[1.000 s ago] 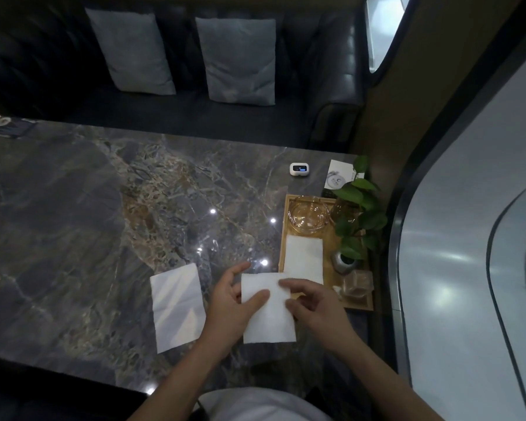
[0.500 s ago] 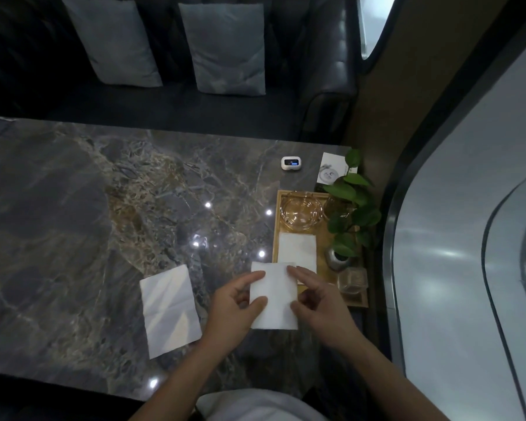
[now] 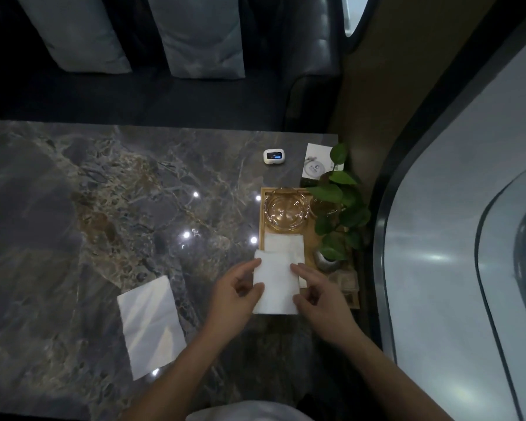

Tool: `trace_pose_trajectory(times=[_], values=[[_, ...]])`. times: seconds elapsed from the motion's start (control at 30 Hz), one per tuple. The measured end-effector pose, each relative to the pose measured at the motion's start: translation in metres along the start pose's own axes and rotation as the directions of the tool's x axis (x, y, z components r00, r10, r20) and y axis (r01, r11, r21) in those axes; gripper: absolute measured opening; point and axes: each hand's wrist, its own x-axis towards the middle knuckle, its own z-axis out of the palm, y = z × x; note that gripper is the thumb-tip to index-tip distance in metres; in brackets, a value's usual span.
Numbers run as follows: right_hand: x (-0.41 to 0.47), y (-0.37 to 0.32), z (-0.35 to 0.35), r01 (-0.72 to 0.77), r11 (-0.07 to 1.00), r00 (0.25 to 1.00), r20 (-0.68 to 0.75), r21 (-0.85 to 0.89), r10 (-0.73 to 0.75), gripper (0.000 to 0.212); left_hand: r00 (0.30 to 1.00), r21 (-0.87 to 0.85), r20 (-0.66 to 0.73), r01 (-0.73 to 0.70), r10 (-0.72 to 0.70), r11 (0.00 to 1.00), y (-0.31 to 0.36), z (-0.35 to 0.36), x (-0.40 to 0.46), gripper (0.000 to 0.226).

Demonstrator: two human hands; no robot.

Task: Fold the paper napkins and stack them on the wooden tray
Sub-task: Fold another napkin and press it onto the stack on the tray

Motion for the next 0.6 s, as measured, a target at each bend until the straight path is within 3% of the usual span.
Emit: trace_pose_trajectory(times=[0.33,0.6], values=[[0.031,0.006,-0.002,-0.033,0.975,0.997,-0.08,-0.222,0.016,0.06,0.993,0.271,-0.012,-0.112,0.12,0.956,-0.007,0.016,0.039,0.045],[0.048,0.003,0.007,-0.087,0.934,0.994,-0.089,-0.347,0.06,0.061,0.988,0.375,0.012,-0.15,0.157,0.915,-0.009,0.025,0.062,0.044]])
